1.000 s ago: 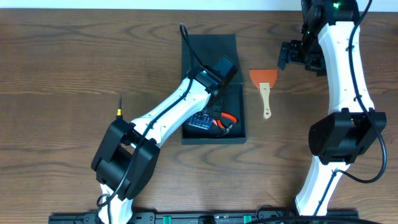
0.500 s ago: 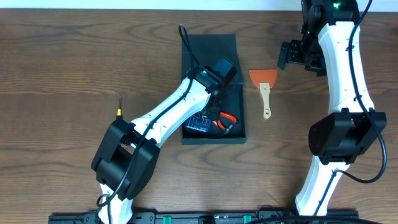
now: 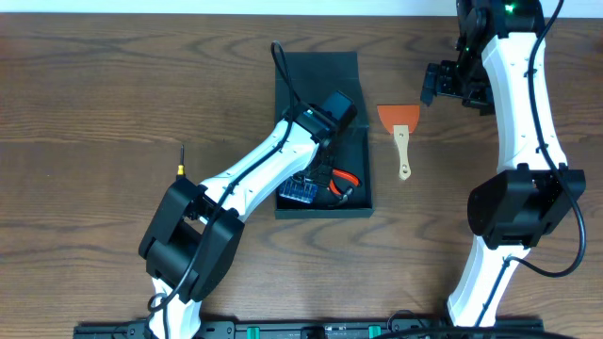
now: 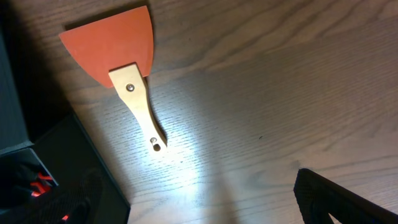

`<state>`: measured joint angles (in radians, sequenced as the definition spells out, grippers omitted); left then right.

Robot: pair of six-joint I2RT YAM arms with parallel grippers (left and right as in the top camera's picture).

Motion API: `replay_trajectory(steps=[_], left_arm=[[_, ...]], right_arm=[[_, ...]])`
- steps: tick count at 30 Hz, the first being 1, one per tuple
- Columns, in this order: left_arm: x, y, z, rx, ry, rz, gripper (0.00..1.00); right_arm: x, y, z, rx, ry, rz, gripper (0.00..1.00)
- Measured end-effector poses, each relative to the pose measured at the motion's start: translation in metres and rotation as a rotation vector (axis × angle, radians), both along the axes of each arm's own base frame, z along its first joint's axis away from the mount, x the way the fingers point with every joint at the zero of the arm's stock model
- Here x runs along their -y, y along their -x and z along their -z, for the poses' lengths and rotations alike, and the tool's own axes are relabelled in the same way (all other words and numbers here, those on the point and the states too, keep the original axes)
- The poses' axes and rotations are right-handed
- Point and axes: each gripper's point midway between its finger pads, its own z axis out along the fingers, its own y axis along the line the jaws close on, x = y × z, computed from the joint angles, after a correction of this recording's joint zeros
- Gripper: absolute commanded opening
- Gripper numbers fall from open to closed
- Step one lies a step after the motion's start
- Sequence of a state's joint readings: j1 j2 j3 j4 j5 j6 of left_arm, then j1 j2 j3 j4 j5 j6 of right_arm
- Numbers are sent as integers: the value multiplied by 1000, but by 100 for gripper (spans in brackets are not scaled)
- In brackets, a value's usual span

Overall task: Pack container
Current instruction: 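Lower the case into the box and open the left gripper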

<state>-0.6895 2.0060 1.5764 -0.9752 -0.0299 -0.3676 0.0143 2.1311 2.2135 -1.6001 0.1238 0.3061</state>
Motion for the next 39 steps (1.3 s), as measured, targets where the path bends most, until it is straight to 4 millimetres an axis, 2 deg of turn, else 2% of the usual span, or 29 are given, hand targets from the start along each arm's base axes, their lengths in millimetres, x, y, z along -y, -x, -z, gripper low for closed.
replay_trajectory(steps=[16, 24, 26, 29, 39], left_arm=[[13, -8, -1, 28, 62, 3, 34], [10, -4, 11, 16, 53, 3, 34], [8, -2, 15, 11, 49, 3, 38], [7, 0, 18, 8, 46, 4, 57], [12, -6, 19, 31, 64, 9, 62]], right_arm=[[0, 0, 0, 0, 0, 0, 99], [0, 0, 0, 0, 0, 0, 99], [0, 0, 0, 0, 0, 0, 99], [0, 0, 0, 0, 0, 0, 99], [0, 0, 0, 0, 0, 0, 99]])
